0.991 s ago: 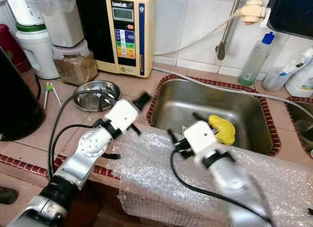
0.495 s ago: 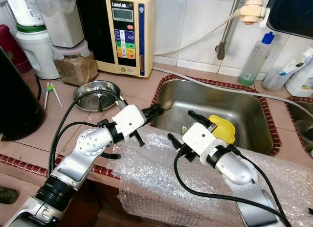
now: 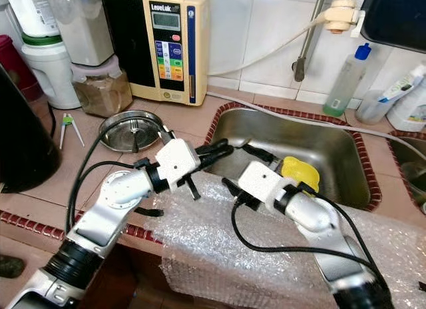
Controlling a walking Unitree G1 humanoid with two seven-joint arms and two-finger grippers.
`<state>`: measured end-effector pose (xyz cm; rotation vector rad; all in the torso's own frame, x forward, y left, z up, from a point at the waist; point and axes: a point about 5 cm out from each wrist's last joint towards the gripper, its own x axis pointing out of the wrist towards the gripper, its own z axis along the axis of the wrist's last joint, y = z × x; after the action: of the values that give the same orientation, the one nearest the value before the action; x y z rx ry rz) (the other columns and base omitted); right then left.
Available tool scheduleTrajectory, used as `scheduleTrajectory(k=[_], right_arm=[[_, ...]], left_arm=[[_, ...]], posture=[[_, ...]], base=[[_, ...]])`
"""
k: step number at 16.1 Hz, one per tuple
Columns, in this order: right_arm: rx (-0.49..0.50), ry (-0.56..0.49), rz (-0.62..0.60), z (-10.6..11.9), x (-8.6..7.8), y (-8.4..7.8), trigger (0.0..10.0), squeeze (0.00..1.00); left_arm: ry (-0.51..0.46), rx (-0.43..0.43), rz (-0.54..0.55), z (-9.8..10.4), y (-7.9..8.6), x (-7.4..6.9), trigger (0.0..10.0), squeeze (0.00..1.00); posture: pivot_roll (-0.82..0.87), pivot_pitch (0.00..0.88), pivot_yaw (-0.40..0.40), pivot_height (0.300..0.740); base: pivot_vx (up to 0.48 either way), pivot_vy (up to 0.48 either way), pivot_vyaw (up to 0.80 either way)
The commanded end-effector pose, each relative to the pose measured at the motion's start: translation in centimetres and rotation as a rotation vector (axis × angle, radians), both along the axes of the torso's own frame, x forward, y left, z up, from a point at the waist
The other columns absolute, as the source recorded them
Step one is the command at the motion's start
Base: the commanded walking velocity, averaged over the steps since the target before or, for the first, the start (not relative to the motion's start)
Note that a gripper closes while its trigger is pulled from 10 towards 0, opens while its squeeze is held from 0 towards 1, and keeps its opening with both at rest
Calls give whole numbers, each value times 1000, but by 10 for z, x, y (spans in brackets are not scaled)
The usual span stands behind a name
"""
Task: Kitchen organization
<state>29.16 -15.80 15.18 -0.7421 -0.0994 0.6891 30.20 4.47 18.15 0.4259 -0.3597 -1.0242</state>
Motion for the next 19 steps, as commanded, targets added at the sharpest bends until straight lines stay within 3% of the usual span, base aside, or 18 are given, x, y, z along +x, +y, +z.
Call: scheduleTrajectory(k=[1,3,7,9,11,16,17,19], right_arm=[[-11,-32,44,11,4,5,10000,0],[-11,5,92,12,-1,9,10000,0],[69,74,147,15,-16,15,10000,0],[62,-19,82,23,-9,9,10000,0],[22,-40,56,23,-2,2,10000,0],[39,-6,28,16,17,-2,10000,0],[35,2,36,12,20,-1,0,0],[28,12,57,6,24,4,0,0]], left_arm=[[-4,20,-48,0,-6,-6,0,0],[-19,60,26,-5,-1,3,0,0],[-5,37,104,-4,2,13,0,0],[-2,24,23,-1,-5,4,0,0],[-8,28,-12,-1,-7,1,0,0],[-10,13,-33,3,-8,-1,0,0],[-10,11,-36,4,-7,-2,0,0],[-10,14,-39,4,-7,-2,0,0]], posture=[[47,0,-1,740],[49,0,-1,740],[43,0,4,740],[36,0,11,740],[35,0,15,740],[46,0,15,740],[47,0,16,740],[52,0,16,740]], base=[[0,0,0],[0,0,0],[0,0,0],[0,0,0],[0,0,0],[0,0,0],[0,0,0],[0,0,0]])
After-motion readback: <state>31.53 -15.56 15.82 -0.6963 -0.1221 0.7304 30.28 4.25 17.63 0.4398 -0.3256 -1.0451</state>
